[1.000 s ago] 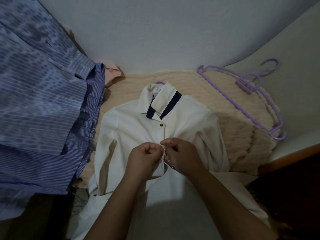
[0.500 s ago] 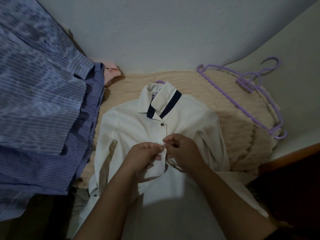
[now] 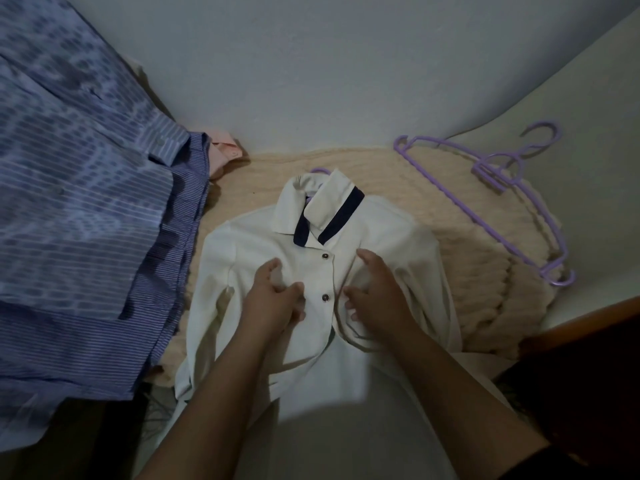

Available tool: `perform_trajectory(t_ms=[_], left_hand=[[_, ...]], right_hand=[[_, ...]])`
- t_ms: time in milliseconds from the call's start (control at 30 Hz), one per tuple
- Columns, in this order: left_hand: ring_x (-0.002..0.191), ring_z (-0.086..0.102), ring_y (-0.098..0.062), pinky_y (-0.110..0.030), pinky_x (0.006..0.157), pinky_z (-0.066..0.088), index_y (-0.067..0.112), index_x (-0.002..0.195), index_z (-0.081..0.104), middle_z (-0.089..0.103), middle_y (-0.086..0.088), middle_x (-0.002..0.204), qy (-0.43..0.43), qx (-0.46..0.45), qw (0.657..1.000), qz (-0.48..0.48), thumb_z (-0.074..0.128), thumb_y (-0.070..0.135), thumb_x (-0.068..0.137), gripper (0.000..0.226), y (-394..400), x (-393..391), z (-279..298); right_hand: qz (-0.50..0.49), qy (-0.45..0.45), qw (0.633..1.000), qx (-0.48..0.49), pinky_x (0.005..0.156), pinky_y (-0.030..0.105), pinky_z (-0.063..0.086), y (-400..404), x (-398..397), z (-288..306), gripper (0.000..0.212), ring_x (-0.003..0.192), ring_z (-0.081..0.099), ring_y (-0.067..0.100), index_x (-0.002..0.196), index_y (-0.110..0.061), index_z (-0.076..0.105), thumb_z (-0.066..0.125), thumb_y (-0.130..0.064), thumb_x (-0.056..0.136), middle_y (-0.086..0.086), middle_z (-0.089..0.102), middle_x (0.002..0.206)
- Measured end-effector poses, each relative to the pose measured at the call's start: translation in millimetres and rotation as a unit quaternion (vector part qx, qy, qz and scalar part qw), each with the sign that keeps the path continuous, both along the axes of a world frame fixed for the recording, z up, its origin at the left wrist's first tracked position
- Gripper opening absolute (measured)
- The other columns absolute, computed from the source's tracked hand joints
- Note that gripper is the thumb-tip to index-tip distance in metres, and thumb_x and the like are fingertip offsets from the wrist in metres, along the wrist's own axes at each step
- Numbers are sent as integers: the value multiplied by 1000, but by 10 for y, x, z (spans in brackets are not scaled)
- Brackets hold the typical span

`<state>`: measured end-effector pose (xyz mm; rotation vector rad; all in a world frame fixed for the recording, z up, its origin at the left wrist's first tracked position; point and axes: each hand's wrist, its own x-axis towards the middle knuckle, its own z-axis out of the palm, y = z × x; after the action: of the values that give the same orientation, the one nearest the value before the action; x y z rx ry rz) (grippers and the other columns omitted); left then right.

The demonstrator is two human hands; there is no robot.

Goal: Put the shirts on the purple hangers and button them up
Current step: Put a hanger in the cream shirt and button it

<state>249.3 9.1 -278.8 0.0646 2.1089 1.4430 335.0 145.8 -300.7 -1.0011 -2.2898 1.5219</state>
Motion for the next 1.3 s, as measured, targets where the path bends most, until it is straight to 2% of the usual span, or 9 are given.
perform_trajectory(t_ms=[67, 200, 300, 500, 700, 967, 1033, 1167, 1300], left_hand=[[55, 60, -17, -18, 49, 47, 24, 146, 27, 69, -16, 72, 43, -62, 996, -49, 58, 10, 90, 65, 22, -98, -10], [52, 56, -22, -34, 59, 53, 19, 85, 60, 63, -8, 59, 62, -100, 992, -54, 60, 10, 89, 10, 140, -280, -126], [53, 57, -22, -39, 60, 55, 3, 66, 67, 64, -9, 56, 54, -76, 995, -31, 60, 12, 89, 25, 188, -364, -197], [59, 55, -15, -30, 61, 45, 2, 72, 66, 66, -12, 67, 180, -45, 982, 12, 57, 23, 91, 29, 472, -715, -31], [61, 51, -2, -10, 53, 37, 7, 76, 64, 61, 4, 70, 229, -14, 973, 5, 56, 22, 93, 24, 868, -1091, 97], [76, 59, 1, -5, 67, 44, 15, 101, 65, 66, 9, 86, 172, -10, 984, -36, 64, 16, 89, 13, 683, -707, -142], [82, 62, -1, -15, 76, 51, 19, 109, 65, 68, 10, 94, 174, 5, 984, -35, 63, 15, 89, 21, 562, -550, -110], [75, 67, -9, -33, 62, 59, 33, 109, 65, 70, 9, 90, 154, -24, 987, -47, 59, 26, 91, 20, 177, -198, -50], [81, 64, -2, -34, 80, 56, 35, 108, 66, 67, 22, 92, 251, -119, 956, -92, 66, 38, 82, 26, -153, -23, 3]], right_hand=[[15, -26, 999, -14, 86, 36, 51, 56, -65, -11, 68, 101, 60, 24, 134, -42, 34, 55, -5, 82, 1, 54, 123], [20, -50, 994, 97, 83, 23, 39, 161, -210, -27, 45, 106, 54, 21, 132, -16, 47, 51, -5, 88, 7, 57, 120], [-7, -29, 997, 73, 72, 21, 37, 299, -299, -37, 35, 94, 57, 18, 121, -12, 54, 56, -5, 86, 3, 59, 101], [-67, 43, 997, 20, 64, 11, 37, 765, -637, 89, 34, 79, 53, 11, 117, -13, 54, 59, -5, 84, -2, 57, 86], [-85, 134, 987, 24, 84, 19, 42, 1087, -967, 251, 31, 92, 56, 14, 119, -9, 53, 54, -4, 89, 6, 60, 96], [-9, 32, 998, 59, 81, 11, 35, 858, -605, 220, 47, 100, 53, 8, 132, -18, 50, 58, -8, 87, -5, 53, 122], [-5, 47, 994, 102, 88, 18, 38, 708, -388, 219, 49, 107, 53, 12, 132, -18, 49, 59, -6, 86, -2, 49, 126], [12, 51, 984, 173, 99, 28, 40, 386, 121, 245, 46, 111, 47, 13, 126, -15, 53, 62, -3, 82, -10, 43, 115], [-5, -39, 962, 272, 89, 32, 43, 226, 572, 276, 43, 105, 54, 24, 123, -14, 56, 64, -10, 80, 4, 54, 113]])
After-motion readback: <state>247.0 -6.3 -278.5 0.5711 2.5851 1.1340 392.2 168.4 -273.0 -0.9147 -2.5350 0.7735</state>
